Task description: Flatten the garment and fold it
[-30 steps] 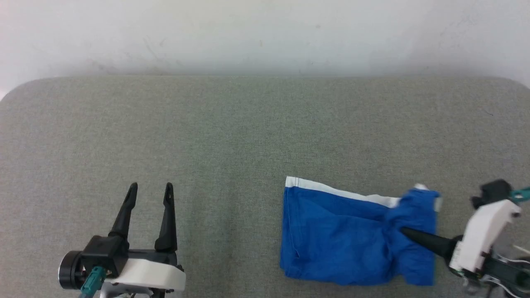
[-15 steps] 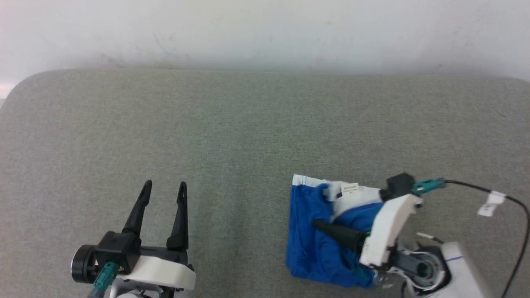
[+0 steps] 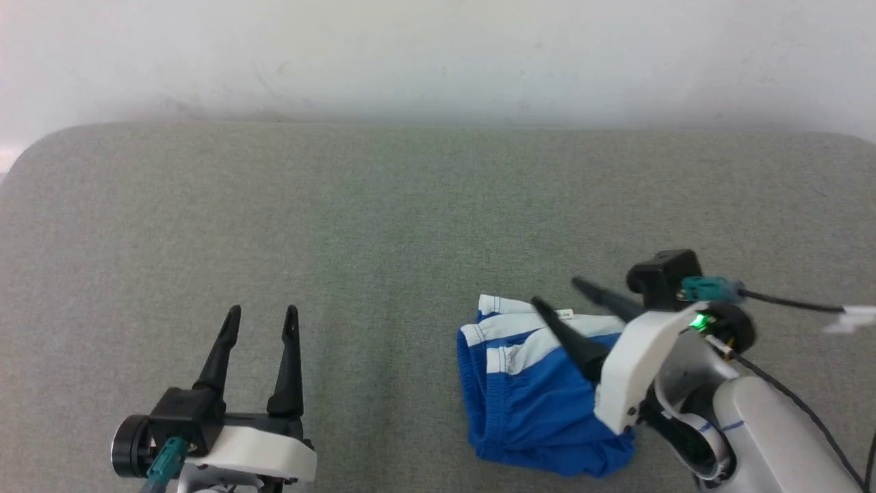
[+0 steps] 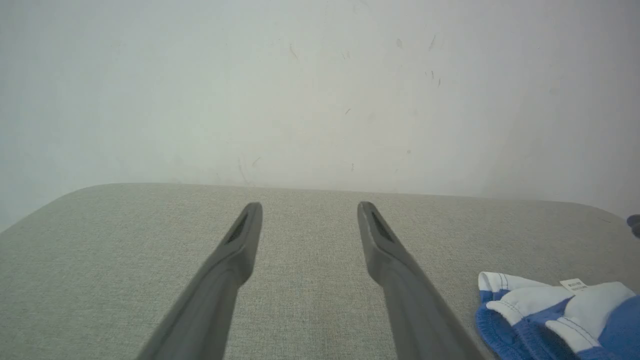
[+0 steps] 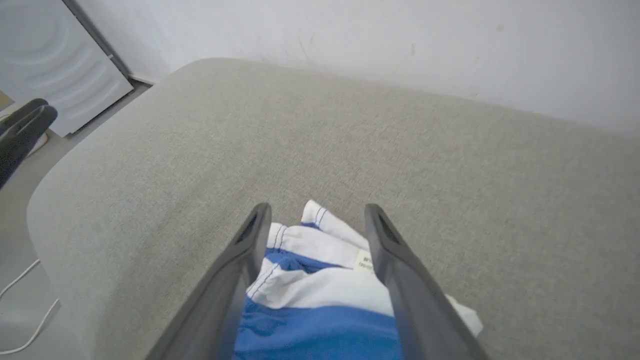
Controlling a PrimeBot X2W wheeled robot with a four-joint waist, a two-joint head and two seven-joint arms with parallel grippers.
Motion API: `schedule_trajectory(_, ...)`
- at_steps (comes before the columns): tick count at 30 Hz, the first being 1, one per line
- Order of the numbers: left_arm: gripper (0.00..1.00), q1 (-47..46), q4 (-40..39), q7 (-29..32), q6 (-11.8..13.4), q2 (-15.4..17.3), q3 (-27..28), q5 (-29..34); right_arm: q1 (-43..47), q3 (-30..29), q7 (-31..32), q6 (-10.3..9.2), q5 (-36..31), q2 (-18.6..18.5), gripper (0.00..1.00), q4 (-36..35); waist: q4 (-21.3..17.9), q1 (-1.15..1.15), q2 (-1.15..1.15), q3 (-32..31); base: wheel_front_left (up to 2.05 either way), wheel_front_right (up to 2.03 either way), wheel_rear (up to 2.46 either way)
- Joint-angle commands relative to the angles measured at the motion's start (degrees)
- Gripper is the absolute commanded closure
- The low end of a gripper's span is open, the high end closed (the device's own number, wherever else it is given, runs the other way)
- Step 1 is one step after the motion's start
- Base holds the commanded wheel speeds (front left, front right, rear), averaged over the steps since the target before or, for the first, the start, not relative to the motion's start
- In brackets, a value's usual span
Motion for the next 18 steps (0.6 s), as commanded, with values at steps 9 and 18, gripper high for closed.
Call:
schedule_trajectory(9, 0.00, 1.2, 0.2, -0.3, 0.9, -0.4, 2.5, -0.5, 8.5, -11.0, -14.9, -0.04, -17.1, 0.6, 0.00, -9.7, -3.4, 0.00, 0.00, -1.2, 0.00, 0.00, 0.00)
schedule_trajectory(18, 0.00, 1.4, 0.3, -0.3, 1.2, -0.4, 4.0, -0.5, 16.7, -28.3, -13.7, -0.04, -11.4, 5.1, 0.00, -10.8, -5.7, 0.00, 0.00, -1.3, 0.00, 0.00, 0.00)
